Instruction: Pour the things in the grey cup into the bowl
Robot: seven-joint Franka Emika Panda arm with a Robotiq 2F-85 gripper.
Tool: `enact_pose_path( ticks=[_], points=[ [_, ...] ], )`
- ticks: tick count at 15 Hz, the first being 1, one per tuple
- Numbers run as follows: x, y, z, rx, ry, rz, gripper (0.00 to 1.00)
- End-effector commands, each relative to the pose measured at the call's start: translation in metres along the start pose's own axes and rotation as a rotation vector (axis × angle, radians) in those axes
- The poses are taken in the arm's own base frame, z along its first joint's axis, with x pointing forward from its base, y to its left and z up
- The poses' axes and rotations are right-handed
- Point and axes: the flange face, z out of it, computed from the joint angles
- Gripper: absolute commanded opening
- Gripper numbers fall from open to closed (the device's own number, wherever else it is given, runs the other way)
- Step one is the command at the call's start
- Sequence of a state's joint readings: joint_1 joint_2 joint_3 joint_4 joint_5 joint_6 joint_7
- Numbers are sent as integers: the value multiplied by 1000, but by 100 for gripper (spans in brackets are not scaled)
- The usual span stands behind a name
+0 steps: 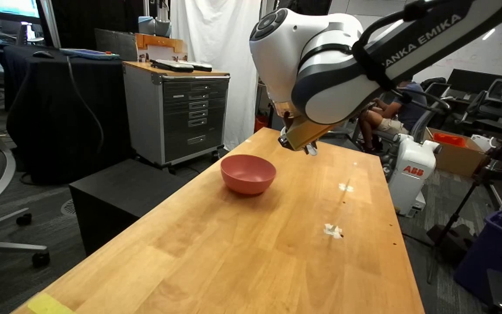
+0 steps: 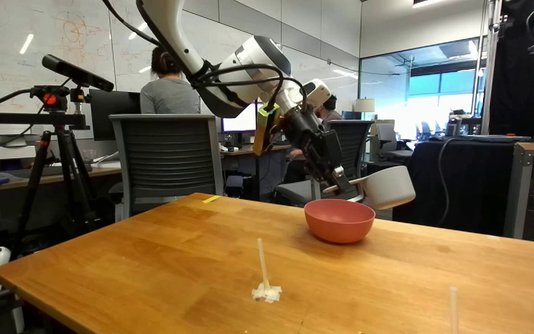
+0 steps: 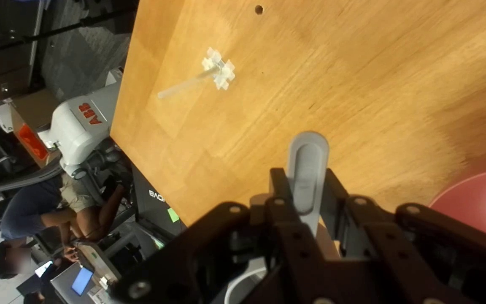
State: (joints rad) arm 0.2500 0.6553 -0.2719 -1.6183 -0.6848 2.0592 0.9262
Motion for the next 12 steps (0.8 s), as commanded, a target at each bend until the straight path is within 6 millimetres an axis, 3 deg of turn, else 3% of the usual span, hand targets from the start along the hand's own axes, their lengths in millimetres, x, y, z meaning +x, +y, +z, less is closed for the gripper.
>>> enact_pose_path(
  ticks=[1,12],
  points=[
    [6,-13,-5,-69,24,21,6],
    [-2,-43,-14,-179,59,1,6]
  ],
)
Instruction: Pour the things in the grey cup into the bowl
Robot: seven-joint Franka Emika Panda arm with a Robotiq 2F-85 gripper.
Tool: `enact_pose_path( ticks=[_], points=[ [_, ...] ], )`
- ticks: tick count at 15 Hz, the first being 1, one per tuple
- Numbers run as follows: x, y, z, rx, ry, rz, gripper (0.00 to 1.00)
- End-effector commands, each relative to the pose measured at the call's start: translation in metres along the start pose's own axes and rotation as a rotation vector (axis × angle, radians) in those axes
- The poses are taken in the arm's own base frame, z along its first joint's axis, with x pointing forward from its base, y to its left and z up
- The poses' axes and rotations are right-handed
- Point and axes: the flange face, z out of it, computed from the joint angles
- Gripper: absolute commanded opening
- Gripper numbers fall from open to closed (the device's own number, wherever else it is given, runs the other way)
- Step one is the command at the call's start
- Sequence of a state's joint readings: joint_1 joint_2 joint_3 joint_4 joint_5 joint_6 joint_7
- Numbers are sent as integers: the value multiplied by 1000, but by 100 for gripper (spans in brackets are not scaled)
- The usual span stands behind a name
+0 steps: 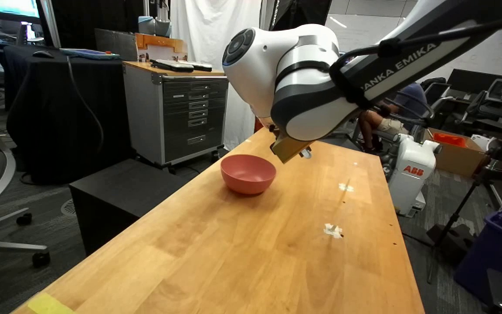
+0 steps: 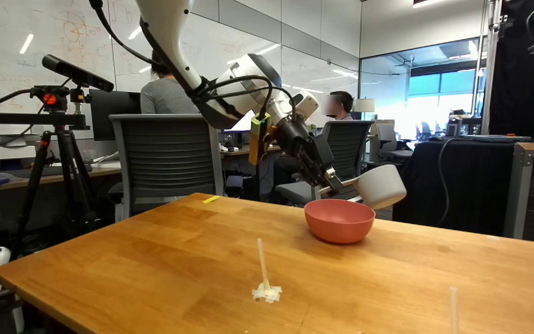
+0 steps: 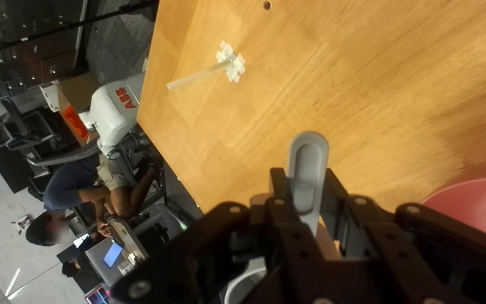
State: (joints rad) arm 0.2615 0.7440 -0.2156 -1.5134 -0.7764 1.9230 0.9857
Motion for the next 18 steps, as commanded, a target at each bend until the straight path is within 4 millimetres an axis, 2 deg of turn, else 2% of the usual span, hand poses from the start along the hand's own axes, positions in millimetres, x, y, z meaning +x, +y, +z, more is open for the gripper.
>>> enact_pose_path(
  ticks=[1,6,18],
  points=[
    [7,-5,-7,-76,26,24,6],
    [7,-9,-6,-131,42,14,6],
    [-4,-37,-11,-204,73,-43,6]
  ],
)
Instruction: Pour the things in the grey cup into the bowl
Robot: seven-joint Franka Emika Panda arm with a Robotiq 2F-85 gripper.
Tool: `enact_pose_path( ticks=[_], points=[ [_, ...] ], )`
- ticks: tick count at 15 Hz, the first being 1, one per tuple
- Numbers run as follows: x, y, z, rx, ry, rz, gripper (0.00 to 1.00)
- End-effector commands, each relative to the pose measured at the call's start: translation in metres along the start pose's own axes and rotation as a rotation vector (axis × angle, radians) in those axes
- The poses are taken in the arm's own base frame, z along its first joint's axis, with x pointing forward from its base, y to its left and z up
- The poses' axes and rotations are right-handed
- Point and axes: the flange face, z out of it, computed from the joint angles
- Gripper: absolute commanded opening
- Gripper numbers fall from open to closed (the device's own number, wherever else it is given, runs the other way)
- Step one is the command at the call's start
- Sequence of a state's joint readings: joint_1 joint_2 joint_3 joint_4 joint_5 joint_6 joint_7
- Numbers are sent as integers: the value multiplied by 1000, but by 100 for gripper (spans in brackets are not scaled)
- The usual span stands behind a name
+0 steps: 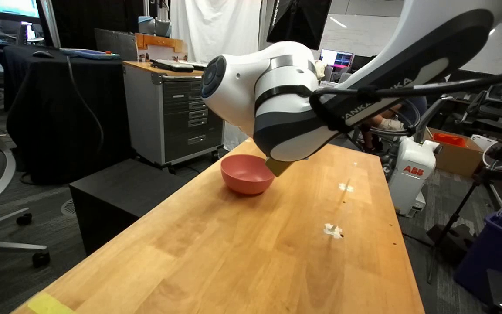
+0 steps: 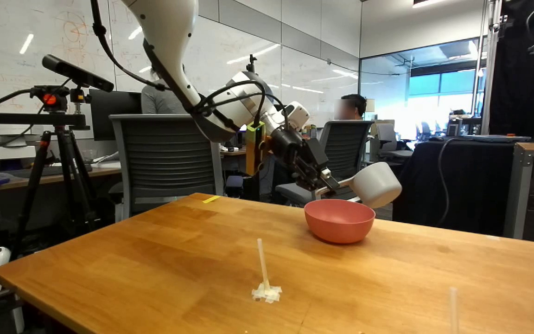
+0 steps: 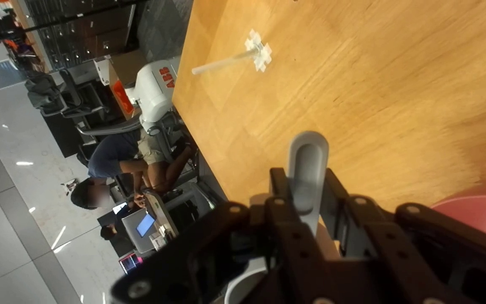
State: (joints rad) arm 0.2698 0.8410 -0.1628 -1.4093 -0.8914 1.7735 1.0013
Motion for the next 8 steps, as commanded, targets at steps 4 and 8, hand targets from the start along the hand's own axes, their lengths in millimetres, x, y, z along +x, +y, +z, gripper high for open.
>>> enact_pose_path(
  ticks=[4,8],
  points=[
    [4,-11,-10,-88,27,-6,6],
    [2,-16,-12,-117,4,-21,6]
  ],
)
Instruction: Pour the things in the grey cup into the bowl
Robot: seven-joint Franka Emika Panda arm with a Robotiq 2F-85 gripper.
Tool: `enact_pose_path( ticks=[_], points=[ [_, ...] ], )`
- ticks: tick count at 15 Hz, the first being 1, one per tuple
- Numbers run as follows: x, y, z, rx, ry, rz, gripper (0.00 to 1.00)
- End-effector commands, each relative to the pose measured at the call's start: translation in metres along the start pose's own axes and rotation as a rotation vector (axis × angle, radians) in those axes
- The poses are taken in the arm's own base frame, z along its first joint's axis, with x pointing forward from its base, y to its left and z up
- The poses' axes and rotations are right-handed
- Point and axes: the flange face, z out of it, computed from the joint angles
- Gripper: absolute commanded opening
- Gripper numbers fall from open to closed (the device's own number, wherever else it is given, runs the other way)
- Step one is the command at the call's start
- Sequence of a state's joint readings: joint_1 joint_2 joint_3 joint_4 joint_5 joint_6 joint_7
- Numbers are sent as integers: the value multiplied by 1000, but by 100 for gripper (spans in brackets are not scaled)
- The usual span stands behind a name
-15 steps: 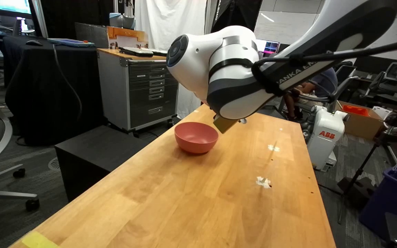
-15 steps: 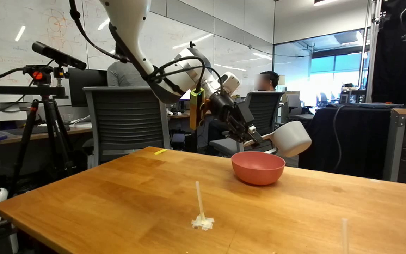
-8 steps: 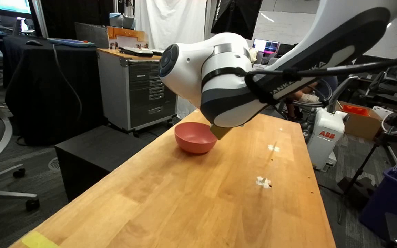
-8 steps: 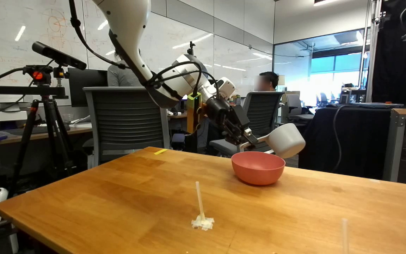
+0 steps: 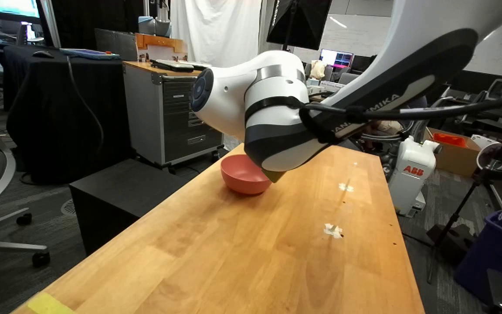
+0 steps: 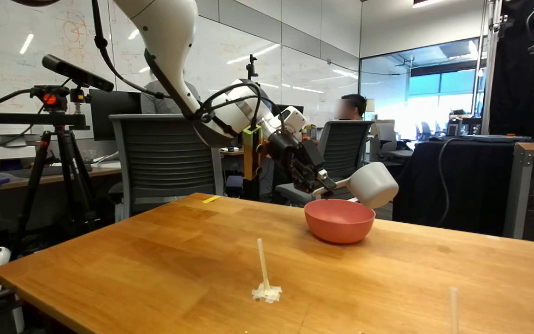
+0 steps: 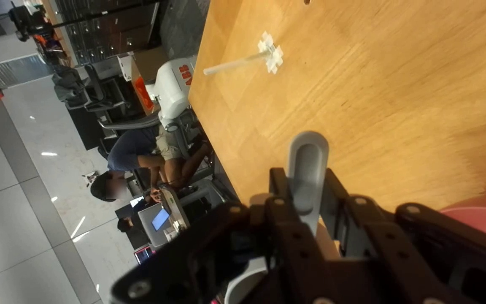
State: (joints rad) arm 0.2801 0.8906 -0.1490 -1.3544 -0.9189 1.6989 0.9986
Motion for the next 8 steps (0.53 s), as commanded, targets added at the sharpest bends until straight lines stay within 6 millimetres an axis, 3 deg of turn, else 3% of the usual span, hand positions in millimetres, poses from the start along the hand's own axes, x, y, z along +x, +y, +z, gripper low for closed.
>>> enact_pose_path(
  ticks=[1,8],
  points=[
    [6,-2,-9,-69,-3,1,6],
    [10,-3,-8,-160,-8,15,7]
  ],
)
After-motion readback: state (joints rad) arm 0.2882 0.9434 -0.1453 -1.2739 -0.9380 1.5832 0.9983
